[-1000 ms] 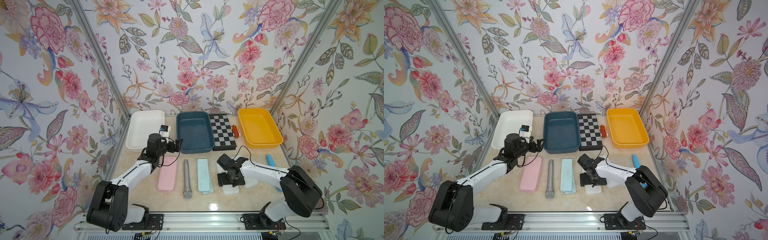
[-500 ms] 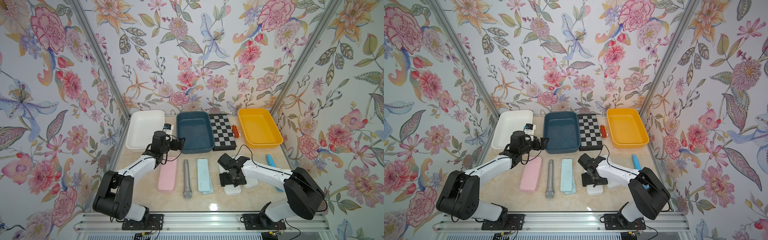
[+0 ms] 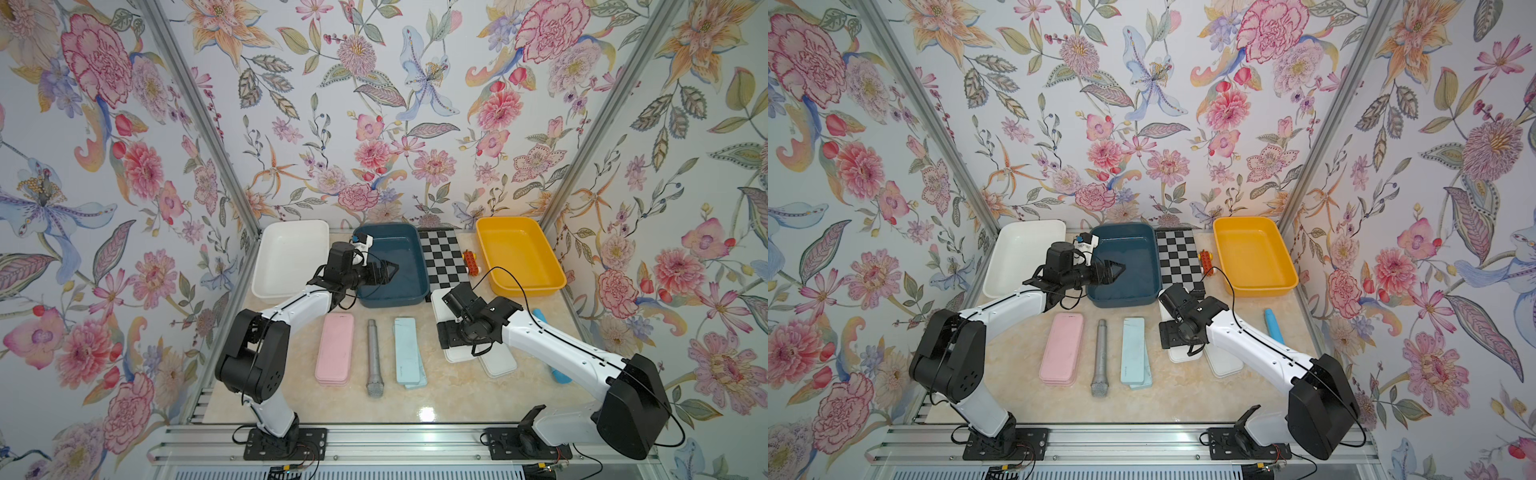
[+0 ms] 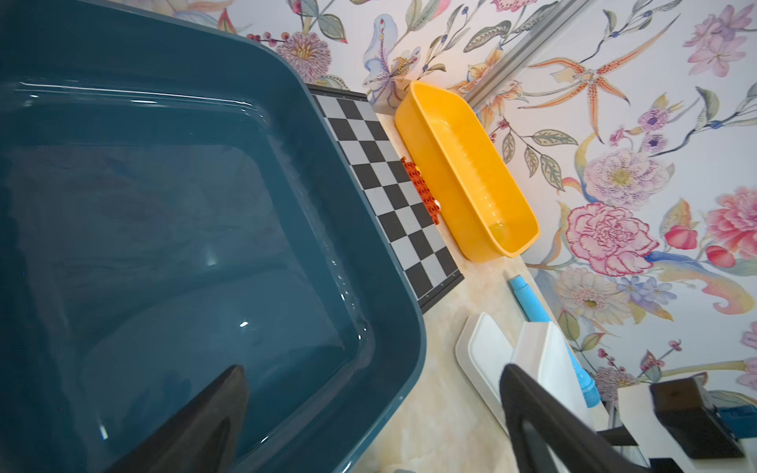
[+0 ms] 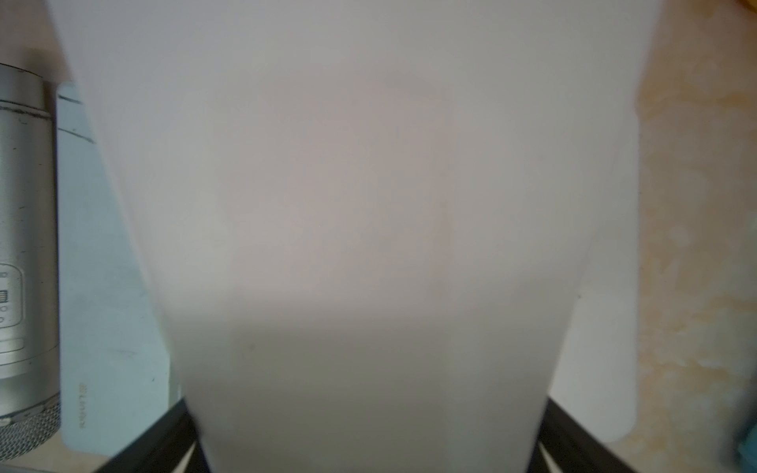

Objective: Place the pencil cases by color into the storage box
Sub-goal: Pick up the pencil case from the center of the board.

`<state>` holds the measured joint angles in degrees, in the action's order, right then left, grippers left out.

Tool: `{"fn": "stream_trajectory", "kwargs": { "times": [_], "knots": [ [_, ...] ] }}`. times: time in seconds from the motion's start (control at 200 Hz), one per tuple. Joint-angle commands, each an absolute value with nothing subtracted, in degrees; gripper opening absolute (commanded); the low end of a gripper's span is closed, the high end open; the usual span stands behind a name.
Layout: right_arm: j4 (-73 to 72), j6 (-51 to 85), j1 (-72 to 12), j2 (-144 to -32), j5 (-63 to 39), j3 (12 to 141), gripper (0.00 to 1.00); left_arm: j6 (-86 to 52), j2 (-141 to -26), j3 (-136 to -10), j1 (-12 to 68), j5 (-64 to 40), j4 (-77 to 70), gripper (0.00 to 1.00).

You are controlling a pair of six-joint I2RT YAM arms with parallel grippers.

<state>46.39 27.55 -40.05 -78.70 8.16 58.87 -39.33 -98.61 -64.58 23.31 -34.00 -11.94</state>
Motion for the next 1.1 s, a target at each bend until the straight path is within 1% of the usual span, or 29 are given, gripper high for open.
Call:
{"fn": "stream_trajectory", "kwargs": {
  "times": [0.0, 0.07, 0.22, 0.38, 0.395, 0.64, 0.95, 1.095],
  "knots": [
    [42.5, 24.3, -38.9, -77.3, 7.5, 58.8, 0.75, -44.7, -100.7, -67.8, 25.2, -41.7, -11.7, 0.96],
    [41.2, 23.6, -38.5, -77.9, 7.7, 59.2, 0.75, -46.3, -101.8, -69.1, 26.2, -44.5, -12.4, 0.94],
    [37.7, 22.2, -37.6, -79.2, 8.5, 59.4, 0.75, -51.4, -103.0, -69.8, 27.2, -48.6, -16.2, 0.95],
    [33.9, 21.8, -37.5, -80.6, 8.4, 59.4, 0.75, -52.7, -103.6, -70.5, 29.0, -52.2, -16.6, 0.95],
    [33.7, 21.8, -36.1, -80.8, 8.3, 59.5, 0.75, -52.8, -103.7, -70.5, 29.2, -52.4, -16.7, 0.95],
    [31.6, 21.5, -35.5, -82.8, 7.6, 61.7, 0.75, -53.8, -106.8, -71.9, 32.0, -53.7, -16.9, 0.93],
    [30.7, 21.7, -35.5, -80.2, 6.2, 62.2, 0.74, -55.0, -111.1, -75.1, 33.3, -54.1, -18.1, 0.93],
    [30.3, 21.9, -35.7, -79.1, 5.3, 61.8, 0.74, -55.5, -113.0, -77.0, 34.0, -54.7, -18.5, 0.87]
  ]
}}
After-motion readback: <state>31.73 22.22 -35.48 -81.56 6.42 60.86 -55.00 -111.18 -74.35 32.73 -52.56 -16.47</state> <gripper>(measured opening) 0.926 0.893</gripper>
